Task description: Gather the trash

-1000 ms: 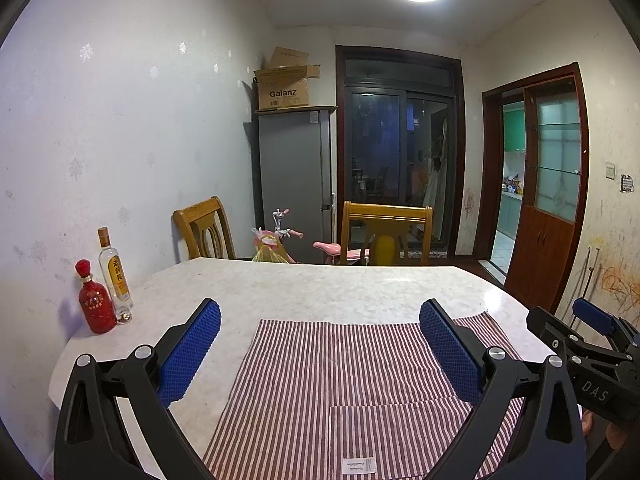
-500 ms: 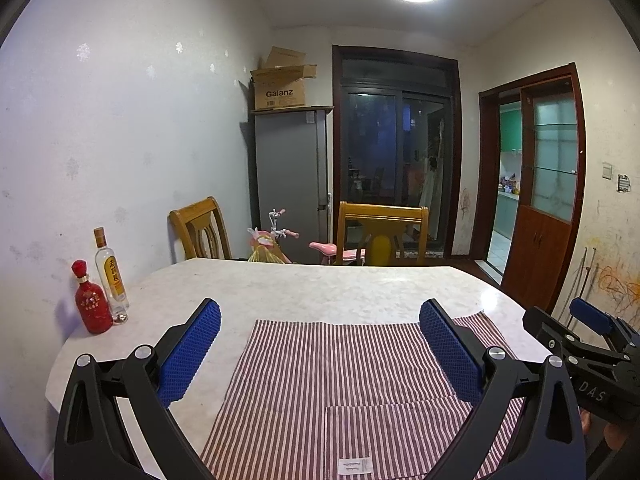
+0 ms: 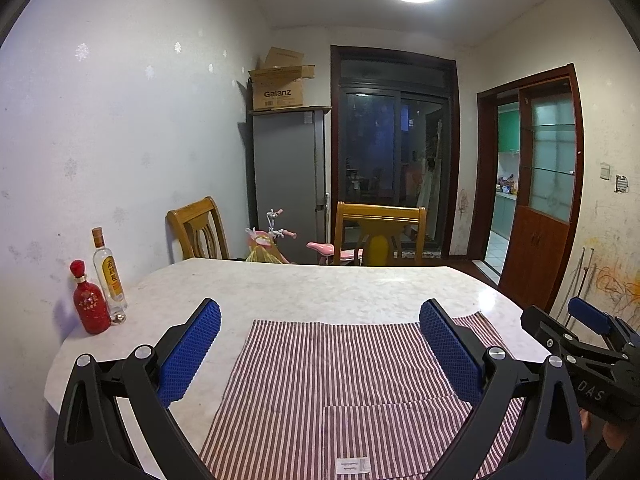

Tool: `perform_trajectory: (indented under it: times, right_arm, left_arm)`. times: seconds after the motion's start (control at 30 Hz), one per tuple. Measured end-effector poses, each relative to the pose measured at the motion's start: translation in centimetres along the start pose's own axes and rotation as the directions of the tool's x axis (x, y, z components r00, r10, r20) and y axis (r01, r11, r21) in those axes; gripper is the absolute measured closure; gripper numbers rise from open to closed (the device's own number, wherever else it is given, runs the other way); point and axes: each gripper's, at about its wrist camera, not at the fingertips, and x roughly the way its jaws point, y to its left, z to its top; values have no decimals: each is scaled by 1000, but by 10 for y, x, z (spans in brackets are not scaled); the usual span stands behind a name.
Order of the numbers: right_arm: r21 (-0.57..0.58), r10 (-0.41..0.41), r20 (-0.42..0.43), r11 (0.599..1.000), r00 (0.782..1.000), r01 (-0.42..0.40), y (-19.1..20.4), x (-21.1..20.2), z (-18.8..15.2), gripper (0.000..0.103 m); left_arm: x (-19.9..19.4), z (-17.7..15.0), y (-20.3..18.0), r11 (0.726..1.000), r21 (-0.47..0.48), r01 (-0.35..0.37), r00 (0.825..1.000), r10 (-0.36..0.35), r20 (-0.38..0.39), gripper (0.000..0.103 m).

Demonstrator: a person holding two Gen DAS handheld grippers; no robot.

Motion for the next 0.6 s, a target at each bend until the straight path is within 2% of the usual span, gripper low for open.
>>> perform_trajectory:
  times: [0.6]
  right_arm:
    - [3,-3,-1,1000,1000,3,-3,-1,4,7]
  left_arm:
    - [3,-1,-1,1000,2,9,1000,-9,-8,6]
